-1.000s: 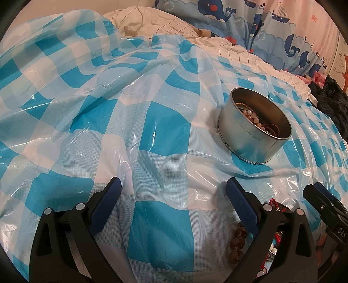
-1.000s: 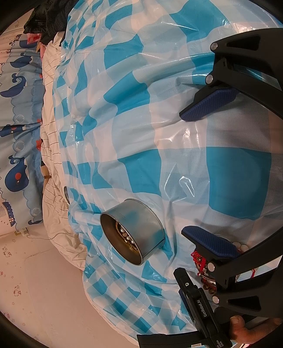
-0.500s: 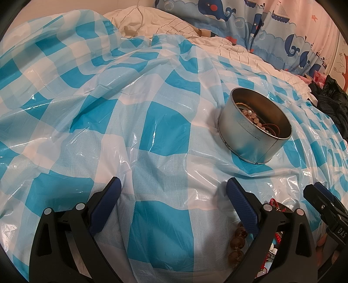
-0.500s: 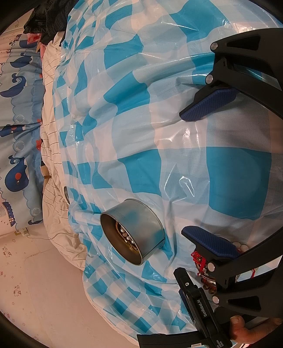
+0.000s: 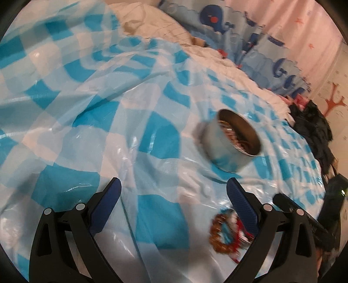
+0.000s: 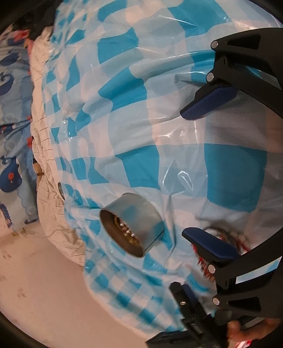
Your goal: Organize jewelry
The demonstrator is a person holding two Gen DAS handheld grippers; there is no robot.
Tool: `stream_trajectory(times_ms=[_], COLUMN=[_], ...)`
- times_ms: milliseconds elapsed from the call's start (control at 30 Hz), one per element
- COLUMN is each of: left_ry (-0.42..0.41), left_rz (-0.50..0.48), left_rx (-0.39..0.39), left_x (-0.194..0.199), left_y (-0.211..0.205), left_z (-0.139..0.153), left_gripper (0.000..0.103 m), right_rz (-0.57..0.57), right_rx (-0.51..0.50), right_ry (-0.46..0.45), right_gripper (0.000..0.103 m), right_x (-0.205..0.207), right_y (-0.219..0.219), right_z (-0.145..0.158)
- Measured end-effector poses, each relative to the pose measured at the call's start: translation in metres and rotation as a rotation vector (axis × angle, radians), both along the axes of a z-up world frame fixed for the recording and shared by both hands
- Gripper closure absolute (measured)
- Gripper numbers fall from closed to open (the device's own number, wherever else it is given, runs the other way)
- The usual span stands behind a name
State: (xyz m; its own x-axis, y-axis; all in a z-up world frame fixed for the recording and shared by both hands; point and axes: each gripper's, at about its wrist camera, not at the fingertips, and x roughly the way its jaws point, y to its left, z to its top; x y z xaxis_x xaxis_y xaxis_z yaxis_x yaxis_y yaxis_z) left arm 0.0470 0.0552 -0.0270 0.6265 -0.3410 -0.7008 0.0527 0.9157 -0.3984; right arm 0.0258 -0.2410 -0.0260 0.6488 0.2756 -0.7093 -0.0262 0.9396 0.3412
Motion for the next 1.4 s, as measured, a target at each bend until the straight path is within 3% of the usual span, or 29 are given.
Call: stream_trajectory(times_ms=[100,167,233,367,533,767,1000,1267,1400], left_ry=[-0.051,-0.098,-0.094,-0.042,0.005,0.002,0.004,0.003,-0.011], left_rz=[-0.118,-0.187,-0.196,-0.092,0.061,0.058,0.045,0.04,-0.037], left_rx=[0.028,0.083,0.117,0.117,0.039,0.058,0.071,0.07,0.043], left_x=[-0.012,-0.026,-0.031,-0.026,-0.017,-0.021,-0.018,-0.019,-0.021], left_y=[-0.015,-0.022,-0.025,-0.002,0.036,0.037,0.026,0.025,0.013], left_z=[0.017,0.022,0.022,0.019,0.021,0.025,0.027,0.027,0.028], left_gripper=[0.01,0.01,0.009,0.009,0.009,0.009,0.009,0.009,0.009], right_rz=[0.04,0.097,0.173,0.283,0.395,0.522,0.518,0.469,0.416], right_rx=[0.078,0.066,0.044,0.018,-0.029,-0.119,-0.162,-0.073,0.01], right_ry=[0.028,0.027,0.019,-0.015,-0.041,-0.11,-0.11,-0.154,-0.166], right_gripper=[0.008,0.011,0.018,0.025,0.05,0.072,0.096,0.097,0.101], right_x=[0.0,-0.005,-0.012,-0.02,-0.026,-0.044,-0.043,-0.041,-0.035], right_y=[-0.001,0.006,0.02,0.044,0.07,0.094,0.099,0.083,0.065], right_z=[0.006,0.011,0.018,0.028,0.028,0.025,0.017,0.029,0.037])
